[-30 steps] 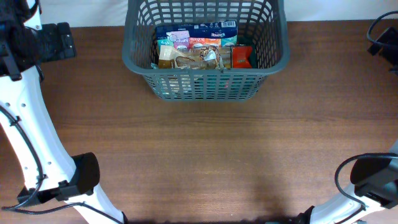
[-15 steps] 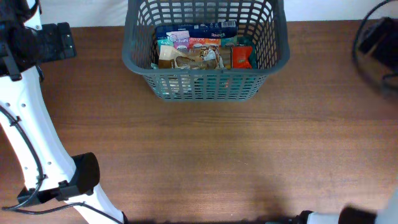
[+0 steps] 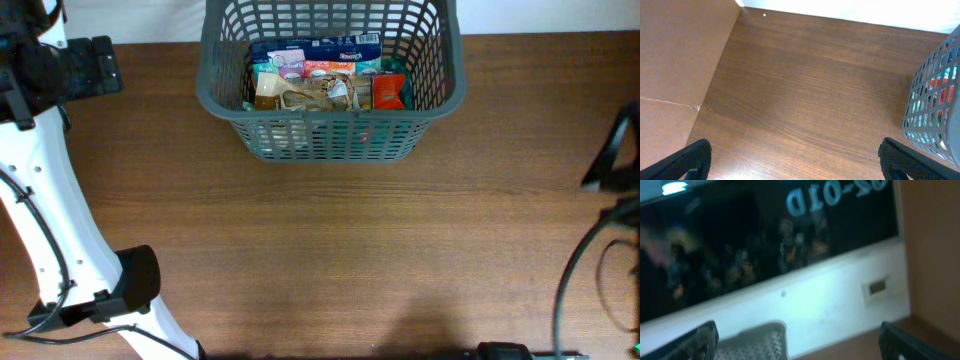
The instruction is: Pack container
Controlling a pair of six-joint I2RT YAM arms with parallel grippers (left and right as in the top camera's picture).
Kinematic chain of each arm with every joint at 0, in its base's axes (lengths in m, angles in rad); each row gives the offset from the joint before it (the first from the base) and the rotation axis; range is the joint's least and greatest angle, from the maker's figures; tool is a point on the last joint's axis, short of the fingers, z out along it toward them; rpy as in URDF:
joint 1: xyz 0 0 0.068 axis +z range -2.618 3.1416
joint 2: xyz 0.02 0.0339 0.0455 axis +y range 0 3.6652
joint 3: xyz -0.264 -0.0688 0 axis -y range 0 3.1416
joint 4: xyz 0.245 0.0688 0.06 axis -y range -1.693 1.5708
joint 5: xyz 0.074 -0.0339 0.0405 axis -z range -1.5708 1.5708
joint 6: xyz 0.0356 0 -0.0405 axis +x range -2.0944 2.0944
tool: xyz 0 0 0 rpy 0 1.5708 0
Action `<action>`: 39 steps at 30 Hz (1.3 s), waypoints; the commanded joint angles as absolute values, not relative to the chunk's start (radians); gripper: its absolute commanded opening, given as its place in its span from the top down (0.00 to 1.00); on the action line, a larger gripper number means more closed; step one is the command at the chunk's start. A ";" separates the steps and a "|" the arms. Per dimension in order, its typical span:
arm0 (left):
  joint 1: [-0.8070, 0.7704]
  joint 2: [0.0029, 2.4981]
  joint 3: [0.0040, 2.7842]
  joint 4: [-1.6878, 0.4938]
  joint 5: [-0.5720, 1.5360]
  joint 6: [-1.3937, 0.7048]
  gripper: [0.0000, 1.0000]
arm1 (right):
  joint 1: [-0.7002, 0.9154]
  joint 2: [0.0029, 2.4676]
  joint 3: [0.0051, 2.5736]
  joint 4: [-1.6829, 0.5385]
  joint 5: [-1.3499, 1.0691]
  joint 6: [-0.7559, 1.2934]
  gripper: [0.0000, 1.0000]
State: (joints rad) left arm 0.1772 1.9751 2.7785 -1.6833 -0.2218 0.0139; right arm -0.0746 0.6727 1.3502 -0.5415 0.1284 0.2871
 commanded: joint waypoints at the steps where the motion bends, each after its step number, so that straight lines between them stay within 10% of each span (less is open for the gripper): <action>1: 0.181 1.977 2.774 -1.685 -0.229 0.003 0.01 | -0.066 0.499 1.064 -0.443 0.244 0.288 0.01; 13: 0.181 1.977 2.774 -1.685 -0.229 0.003 0.01 | -0.066 0.065 0.269 -0.271 0.260 0.383 0.01; 39: 0.181 1.977 2.774 -1.685 -0.229 0.003 0.01 | -0.018 0.003 0.086 -0.272 0.221 0.382 0.01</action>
State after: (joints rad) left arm 0.1772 1.9751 2.7766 -1.6840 -0.2218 0.0135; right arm -0.0288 0.0154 0.0948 -0.2756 0.2272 0.3706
